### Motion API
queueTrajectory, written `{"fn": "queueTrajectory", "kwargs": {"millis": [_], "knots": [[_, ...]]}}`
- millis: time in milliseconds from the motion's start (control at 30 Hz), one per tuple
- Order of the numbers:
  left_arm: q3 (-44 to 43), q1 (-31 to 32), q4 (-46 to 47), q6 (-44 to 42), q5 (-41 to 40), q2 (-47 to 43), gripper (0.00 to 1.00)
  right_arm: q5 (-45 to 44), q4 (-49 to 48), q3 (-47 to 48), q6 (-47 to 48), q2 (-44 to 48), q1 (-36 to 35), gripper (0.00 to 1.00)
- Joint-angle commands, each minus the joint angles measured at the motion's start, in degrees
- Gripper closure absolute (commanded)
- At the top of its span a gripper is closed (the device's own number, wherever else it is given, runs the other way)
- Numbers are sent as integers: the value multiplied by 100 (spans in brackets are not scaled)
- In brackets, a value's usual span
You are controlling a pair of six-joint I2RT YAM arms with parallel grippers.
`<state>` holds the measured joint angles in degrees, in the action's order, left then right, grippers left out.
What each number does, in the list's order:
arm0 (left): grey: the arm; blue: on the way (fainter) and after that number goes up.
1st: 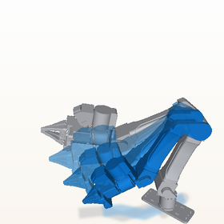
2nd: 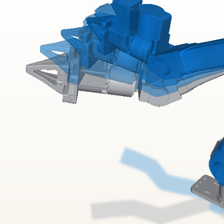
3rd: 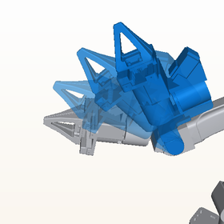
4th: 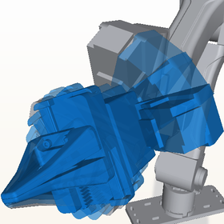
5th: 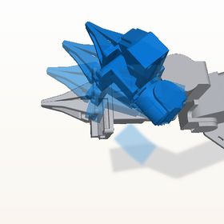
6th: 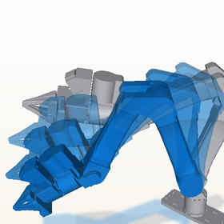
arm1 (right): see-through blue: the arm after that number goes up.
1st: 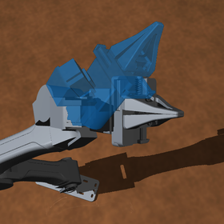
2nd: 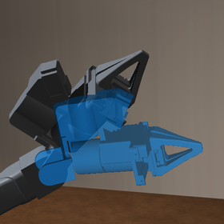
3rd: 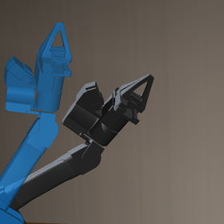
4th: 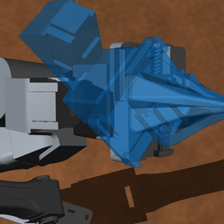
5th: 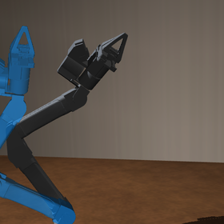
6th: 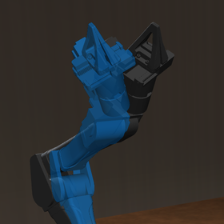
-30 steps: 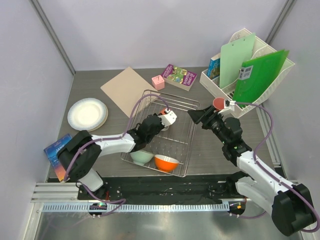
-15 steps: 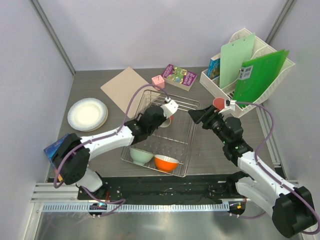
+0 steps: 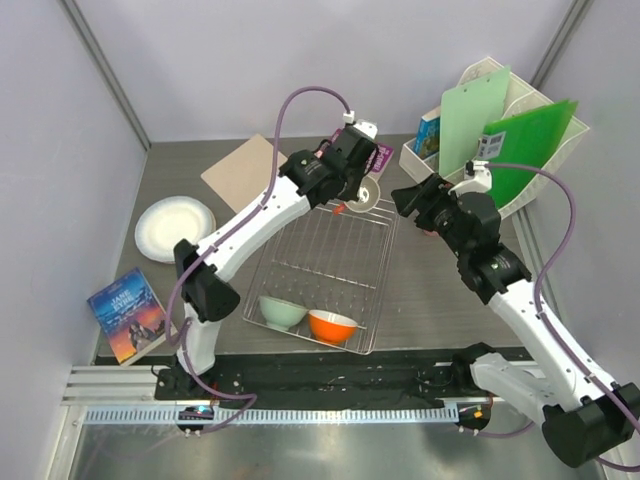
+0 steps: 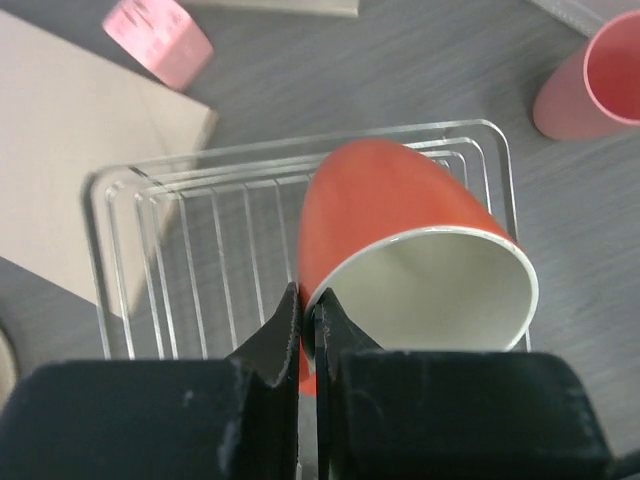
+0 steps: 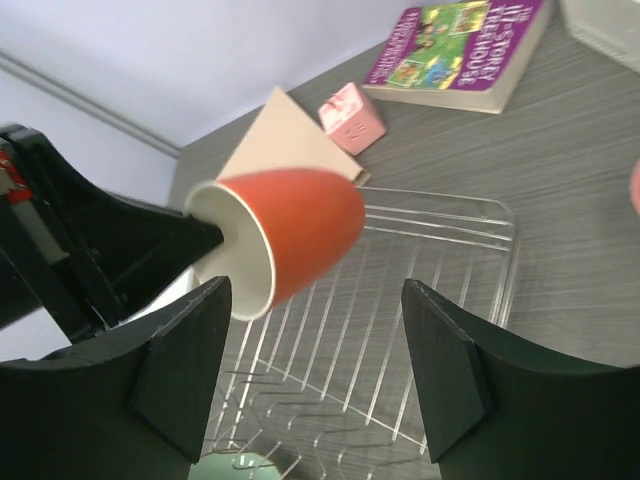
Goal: Unload the mixed dishes from the dish rack
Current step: Pick up the cup from the dish rack.
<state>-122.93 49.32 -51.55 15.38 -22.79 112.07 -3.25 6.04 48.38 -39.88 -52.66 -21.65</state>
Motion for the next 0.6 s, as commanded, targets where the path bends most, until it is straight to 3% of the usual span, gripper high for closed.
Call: {"fn": "queueTrajectory", "kwargs": {"millis": [0,100,267,567], "knots": [[-1327,-19,-1960,1458,503,454,100,-650,1275,855,428,28,-32,27],[-1971,-36,-2316,1766,512,640,100,-809,2030,1609,717,-286,-41,27],[-1638,-133,-2334,2171,854,570,100,-301,3235,2570,1131,-1070,-85,25],[-1233,-124,-2070,2268,1057,386,100,-510,3097,2370,1035,-1386,-946,25]]}}
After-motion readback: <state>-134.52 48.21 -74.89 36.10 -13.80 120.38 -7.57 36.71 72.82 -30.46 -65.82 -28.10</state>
